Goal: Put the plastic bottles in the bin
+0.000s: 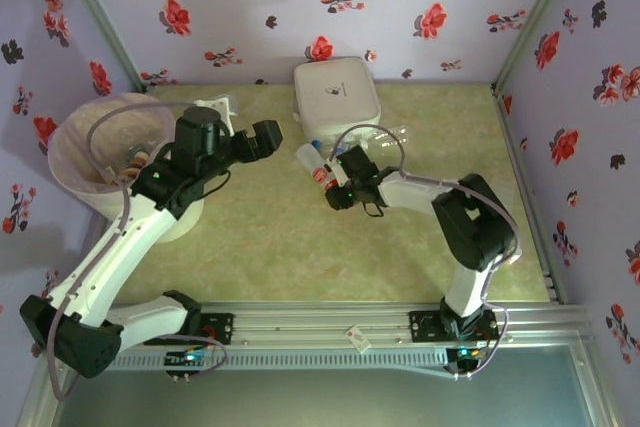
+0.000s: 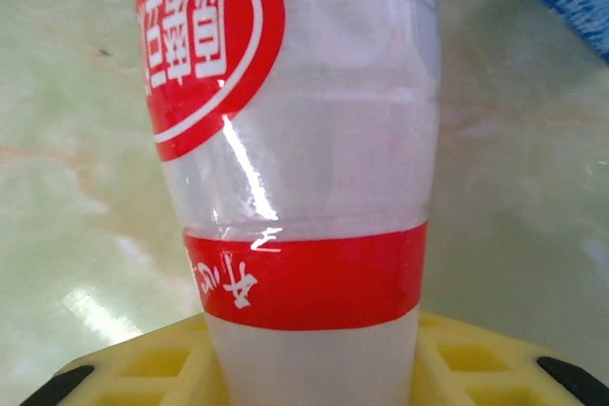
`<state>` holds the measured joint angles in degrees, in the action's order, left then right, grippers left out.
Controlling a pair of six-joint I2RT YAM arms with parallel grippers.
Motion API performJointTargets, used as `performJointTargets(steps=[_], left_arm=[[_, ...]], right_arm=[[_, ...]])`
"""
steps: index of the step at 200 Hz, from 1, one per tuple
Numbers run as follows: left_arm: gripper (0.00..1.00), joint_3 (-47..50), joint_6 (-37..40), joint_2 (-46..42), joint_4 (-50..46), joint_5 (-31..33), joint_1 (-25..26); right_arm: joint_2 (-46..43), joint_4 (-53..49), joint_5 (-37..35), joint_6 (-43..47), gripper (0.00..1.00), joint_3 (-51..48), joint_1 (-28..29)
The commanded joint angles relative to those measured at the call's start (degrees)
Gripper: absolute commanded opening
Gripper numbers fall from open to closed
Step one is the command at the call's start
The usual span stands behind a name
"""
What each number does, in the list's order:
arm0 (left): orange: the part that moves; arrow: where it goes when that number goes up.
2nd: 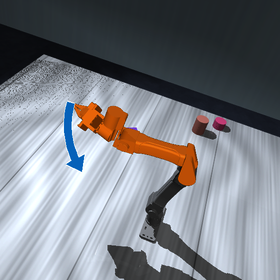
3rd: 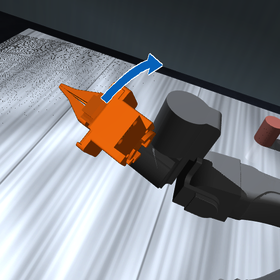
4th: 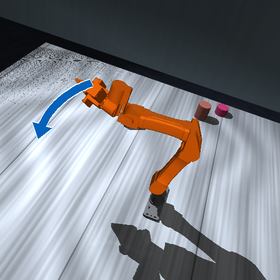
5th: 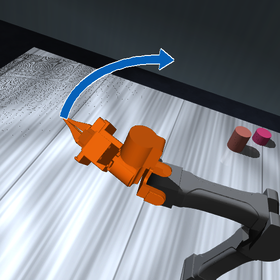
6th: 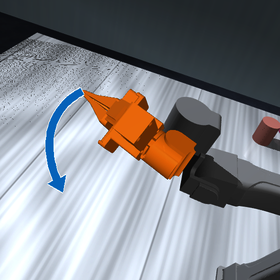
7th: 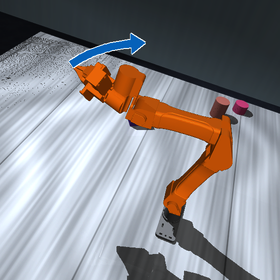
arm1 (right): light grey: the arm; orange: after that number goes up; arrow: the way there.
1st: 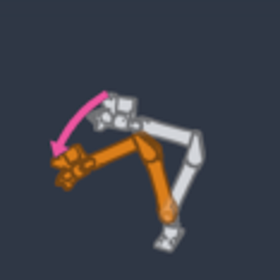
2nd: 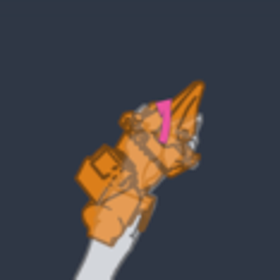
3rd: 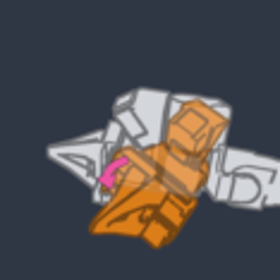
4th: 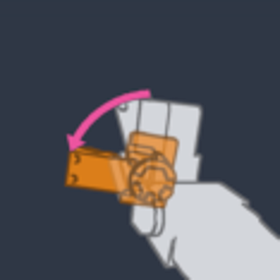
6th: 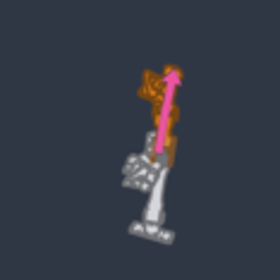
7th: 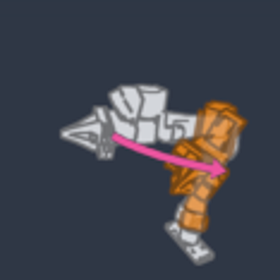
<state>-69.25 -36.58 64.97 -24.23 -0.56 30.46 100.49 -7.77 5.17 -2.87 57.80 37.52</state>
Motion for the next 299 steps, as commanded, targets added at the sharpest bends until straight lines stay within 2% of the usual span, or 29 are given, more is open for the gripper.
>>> performJointTargets(steps=[1,54,98,170,227,268,299], left_arm=[[1.0,0.8,-2.1,1.1,4.5,-2.0,-0.4],[1.0,4.4,-9.5,4.6,15.2,-7.6,-0.5],[1.0,6.1,-14.6,9.4,23.5,-9.6,2.4],[0.99,3.6,-18.4,16.2,27.4,-9.8,4.1],[0.76,2.6,-19.0,17.1,28.3,-10.4,4.2],[0.55,1.9,-18.8,17.1,28.0,-10.5,4.3],[0.47,1.5,-18.5,17.2,27.7,-10.4,4.3]], right_arm=[[-7.7,3.5,1.6,-4.5,0.41,-2.1,0.4],[-19.7,12.8,3.6,-14.4,0.39,-6.0,0.3],[-20.4,13.5,7.3,-15.3,0.39,-4.3,0.7],[-22.6,15.3,11.0,-14.9,0.39,-5.0,3.2],[-22.8,15.6,10.9,-13.7,0.39,-5.3,4.3],[-22.8,15.3,11.2,-13.4,0.4,-5.3,4.3],[-23.8,14.9,11.0,-13.2,0.52,-5.6,4.3]])
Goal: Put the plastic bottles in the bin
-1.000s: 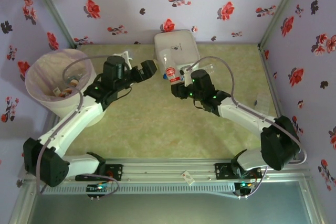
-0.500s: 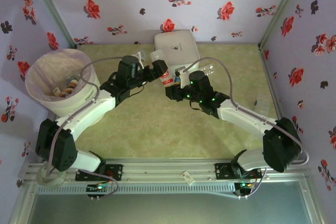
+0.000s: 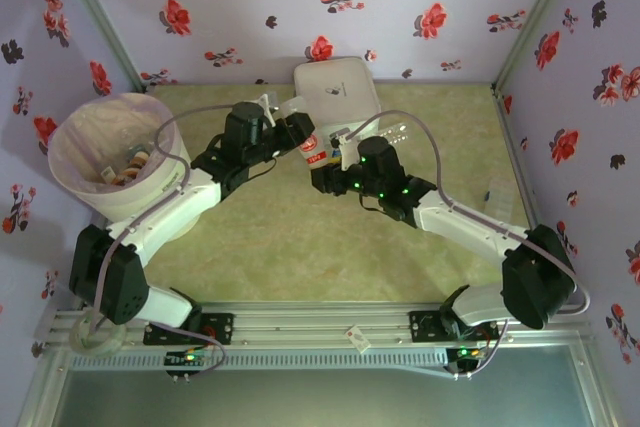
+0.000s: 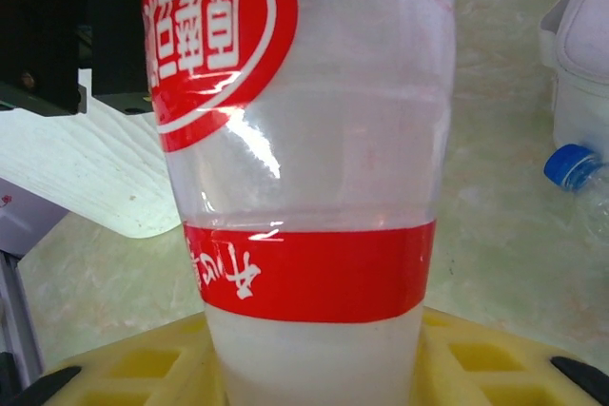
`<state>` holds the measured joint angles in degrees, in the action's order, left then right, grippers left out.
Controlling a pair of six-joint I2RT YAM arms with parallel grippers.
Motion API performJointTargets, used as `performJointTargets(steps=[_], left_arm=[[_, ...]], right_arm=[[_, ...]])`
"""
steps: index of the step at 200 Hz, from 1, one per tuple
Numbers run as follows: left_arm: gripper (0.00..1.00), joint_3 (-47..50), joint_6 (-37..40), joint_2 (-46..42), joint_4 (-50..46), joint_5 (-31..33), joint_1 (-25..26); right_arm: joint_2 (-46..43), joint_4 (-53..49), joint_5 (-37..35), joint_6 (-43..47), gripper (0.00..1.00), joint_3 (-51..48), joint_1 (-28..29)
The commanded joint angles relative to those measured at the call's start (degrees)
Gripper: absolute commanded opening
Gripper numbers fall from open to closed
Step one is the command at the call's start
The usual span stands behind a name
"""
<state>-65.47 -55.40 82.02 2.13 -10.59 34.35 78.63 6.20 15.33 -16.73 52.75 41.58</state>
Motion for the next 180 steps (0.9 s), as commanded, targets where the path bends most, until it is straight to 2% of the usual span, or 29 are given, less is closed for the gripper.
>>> performJointTargets(steps=[1,17,47,56,80,114,146,180], left_arm=[[0.47,-2.3,0.3,0.2,1.4,-0.4,0.4],[0.43,-2.5,0.3,0.4,1.4,-0.4,0.4],[0.43,-3.8,1.8,0.4,-0.8,-0.1,0.1],[0.43,-4.6,2.8,0.3,-2.0,0.4,-0.1],[0.43,-8.6,6.9,0.1,-7.5,1.7,-0.5],[0.45,-16.4,14.4,-1.8,-16.4,2.7,-2.9],[0.45,-24.8,20.5,-6.6,-27.4,4.2,-10.4],[0.45,-29.1,23.5,-14.8,-34.3,6.7,-25.8]], right_arm=[[-2.0,0.9,0.8,0.7,0.52,-0.5,0.3],[-2.4,0.6,0.6,1.1,0.57,-0.4,0.3],[-4.5,-1.8,-1.2,2.3,0.84,-0.2,0.2],[-5.5,-3.1,-2.3,2.6,0.88,-0.2,0.0],[-9.4,-6.4,-4.4,3.0,0.92,-0.5,-1.3],[-14.5,-10.4,-5.7,2.3,0.92,-2.2,-5.8],[-16.7,-10.7,-4.5,1.3,0.92,-5.7,-9.3],[-16.7,-10.3,-3.6,0.6,0.92,-7.4,-10.2]])
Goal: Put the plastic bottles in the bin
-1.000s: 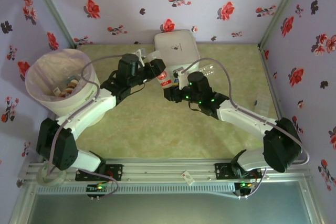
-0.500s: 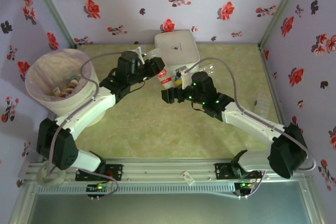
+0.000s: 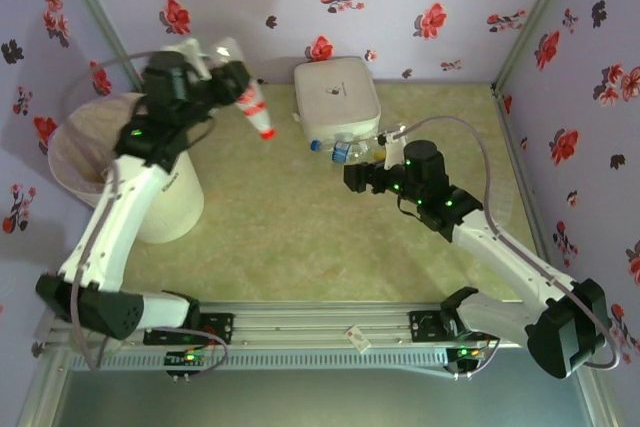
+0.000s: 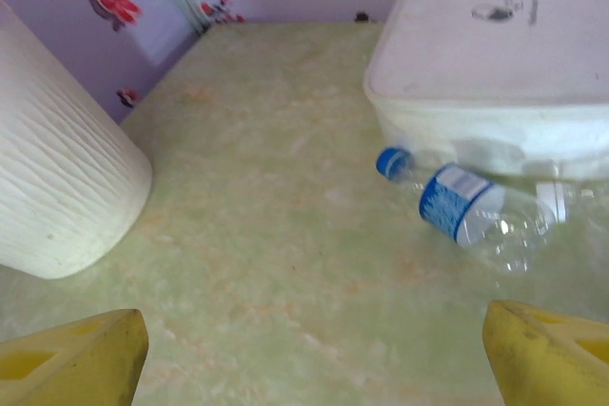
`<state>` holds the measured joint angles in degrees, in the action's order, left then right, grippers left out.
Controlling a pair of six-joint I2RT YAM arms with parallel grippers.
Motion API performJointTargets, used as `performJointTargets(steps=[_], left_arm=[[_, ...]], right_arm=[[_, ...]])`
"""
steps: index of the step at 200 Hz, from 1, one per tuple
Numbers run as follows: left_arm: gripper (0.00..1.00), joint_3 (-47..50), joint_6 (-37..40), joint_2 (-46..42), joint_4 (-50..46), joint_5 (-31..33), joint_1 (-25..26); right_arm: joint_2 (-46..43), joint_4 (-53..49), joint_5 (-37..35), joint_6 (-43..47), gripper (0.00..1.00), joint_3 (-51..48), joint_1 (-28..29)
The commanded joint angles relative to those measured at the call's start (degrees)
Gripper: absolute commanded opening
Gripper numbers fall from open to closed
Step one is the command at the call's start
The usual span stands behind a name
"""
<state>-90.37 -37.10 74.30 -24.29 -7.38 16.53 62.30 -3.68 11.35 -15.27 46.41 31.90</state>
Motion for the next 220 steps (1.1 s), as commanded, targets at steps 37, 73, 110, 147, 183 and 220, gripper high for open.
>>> performJointTargets(steps=[37,73,110,147,183,220], left_arm=[[0.38,-9.5,9.2,-10.6,-17.6,4.3,-23.3],[0.34,-9.0,10.2,-11.0,-22.2,3.0,-36.3],[0.31,-6.7,11.9,-8.2,-23.8,0.2,-43.8],[0.32,-6.3,16.4,-2.8,-27.9,0.2,-44.4],[0.37,-2.2,20.4,1.0,-31.1,-1.1,-43.7],[0.39,-0.8,23.9,4.0,-33.4,-1.1,-40.2]], right_arm=[[1.1,0.9,1.9,-0.7,0.92,-1.2,-1.0],[0.9,0.4,2.0,0.2,0.92,-1.7,-1.1],[0.2,0.5,1.7,0.6,0.92,-2.9,-1.5],[-0.4,0.2,1.5,1.1,0.92,-3.8,-2.0],[-0.3,0.8,1.6,1.0,0.92,-4.5,-2.4],[-0.5,1.1,1.5,0.4,0.92,-4.7,-2.5]])
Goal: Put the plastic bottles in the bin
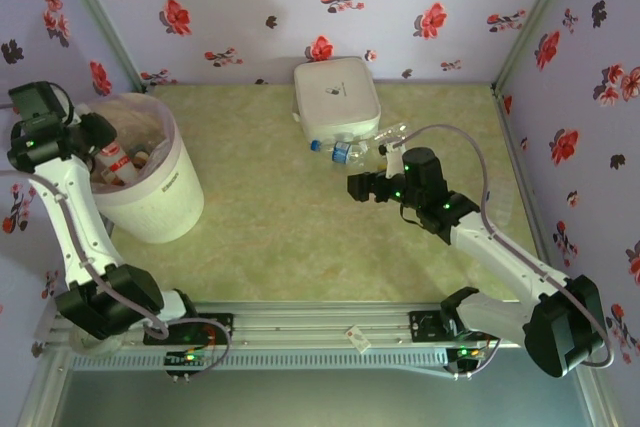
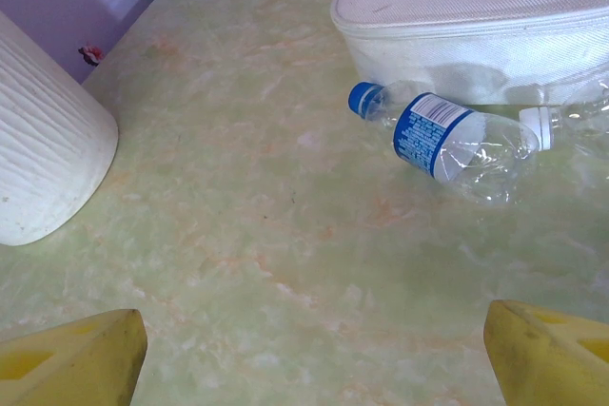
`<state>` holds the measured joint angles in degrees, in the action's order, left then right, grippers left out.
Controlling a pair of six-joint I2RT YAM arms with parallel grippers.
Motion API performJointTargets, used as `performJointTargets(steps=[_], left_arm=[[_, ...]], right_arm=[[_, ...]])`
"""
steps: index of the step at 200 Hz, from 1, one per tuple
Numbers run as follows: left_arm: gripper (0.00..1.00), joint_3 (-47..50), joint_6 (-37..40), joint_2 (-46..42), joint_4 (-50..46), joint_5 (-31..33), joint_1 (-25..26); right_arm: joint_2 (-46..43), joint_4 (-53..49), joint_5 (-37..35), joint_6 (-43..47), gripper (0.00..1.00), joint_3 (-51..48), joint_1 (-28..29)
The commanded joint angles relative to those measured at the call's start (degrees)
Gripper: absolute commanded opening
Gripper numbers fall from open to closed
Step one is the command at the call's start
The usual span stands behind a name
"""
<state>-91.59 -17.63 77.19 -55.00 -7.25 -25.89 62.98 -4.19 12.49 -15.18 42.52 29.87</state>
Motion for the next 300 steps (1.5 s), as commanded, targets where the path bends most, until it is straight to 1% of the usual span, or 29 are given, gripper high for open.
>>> performJointTargets(steps=[1,37,50,79,89,101,132,151,195,209,267,289,300], left_arm=[[0.39,0.4,4.5,1.2,-2.8,-1.3,2.4],[0.4,-0.7,6.7,5.6,-5.4,-1.3,5.3],[0.43,-1.3,7.5,7.3,-6.2,-1.2,6.1],[0.46,-1.8,8.5,10.4,-6.9,-1.2,6.7],[0.51,-1.8,8.7,10.9,-6.7,-1.1,6.8],[0.6,-1.5,9.0,11.5,-6.4,-1.1,6.9],[0.71,-1.5,9.8,11.9,-6.1,-0.4,7.1],[0.8,-1.5,10.2,11.9,-6.2,-0.1,7.0],[0.96,-2.1,10.5,9.3,-6.1,0.5,7.1],[0.99,-2.6,10.2,7.9,-5.8,0.8,7.0],[1.0,-5.6,7.5,1.0,-4.2,1.6,7.2],[0.99,-7.2,6.1,-1.9,-3.7,1.6,8.1],[0.99,-8.2,5.5,-3.3,-3.5,1.8,9.3]], right_arm=[[-1.1,1.6,0.3,0.3,0.92,-0.9,-0.4],[-1.0,2.6,0.3,-0.5,0.92,-1.0,-0.4],[-0.8,2.8,0.3,-0.5,0.92,-1.0,-0.4],[-0.3,2.8,0.3,-0.1,0.93,-1.0,-0.4],[-0.2,2.8,0.2,-0.1,0.93,-1.0,-0.4],[-0.1,2.9,0.1,-0.1,0.93,-1.0,-0.4],[0.3,2.9,0.0,0.0,0.93,-1.0,-0.5],[0.5,2.7,-0.1,0.0,0.93,-0.9,-0.5],[0.3,1.1,-0.8,0.6,0.93,0.0,-0.6],[0.2,0.4,-1.2,1.0,0.93,0.3,-0.6],[-0.2,-2.8,-3.6,2.5,0.93,1.7,-0.7],[-0.3,-5.0,-5.8,4.1,0.93,2.7,-0.8],[-0.1,-6.2,-7.1,5.1,0.94,3.4,-0.9]])
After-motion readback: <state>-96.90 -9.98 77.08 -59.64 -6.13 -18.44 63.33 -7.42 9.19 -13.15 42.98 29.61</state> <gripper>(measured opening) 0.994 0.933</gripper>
